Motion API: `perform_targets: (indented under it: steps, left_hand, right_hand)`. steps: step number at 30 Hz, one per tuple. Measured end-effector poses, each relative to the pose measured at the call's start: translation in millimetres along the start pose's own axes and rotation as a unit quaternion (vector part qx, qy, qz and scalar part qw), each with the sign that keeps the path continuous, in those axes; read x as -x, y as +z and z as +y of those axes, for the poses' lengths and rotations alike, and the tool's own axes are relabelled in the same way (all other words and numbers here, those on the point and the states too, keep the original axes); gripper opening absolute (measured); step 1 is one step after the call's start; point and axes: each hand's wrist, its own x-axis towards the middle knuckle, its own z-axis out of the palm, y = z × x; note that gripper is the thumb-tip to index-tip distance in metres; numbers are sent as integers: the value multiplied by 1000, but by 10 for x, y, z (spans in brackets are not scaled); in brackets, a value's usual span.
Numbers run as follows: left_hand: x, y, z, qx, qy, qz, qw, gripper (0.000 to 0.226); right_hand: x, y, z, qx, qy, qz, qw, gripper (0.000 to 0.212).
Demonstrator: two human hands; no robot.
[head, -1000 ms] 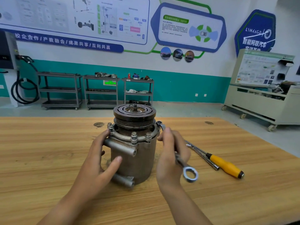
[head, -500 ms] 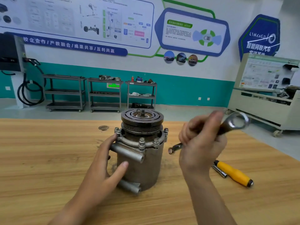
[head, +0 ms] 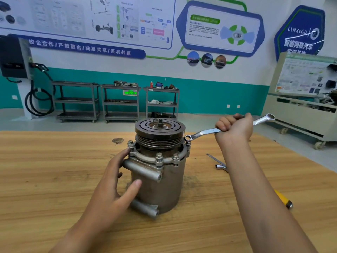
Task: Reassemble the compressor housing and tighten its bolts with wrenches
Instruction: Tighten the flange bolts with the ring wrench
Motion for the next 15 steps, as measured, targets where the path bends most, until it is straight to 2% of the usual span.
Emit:
perform_targets:
  steps: [6, 11, 15]
  left_hand:
    - [15, -8, -21, -1, -3, -5, 1000, 61]
    - [20, -7, 3, 2, -3, -2, 1000, 61]
    - [19, -6, 34, -1, -2, -4, 1000, 61]
  right_hand:
    - [30, 45, 26, 66, -53, 41, 996, 32]
    - [135, -148, 65, 51, -74, 75, 993, 28]
    - [334, -267, 126, 63, -142, 76, 985, 22]
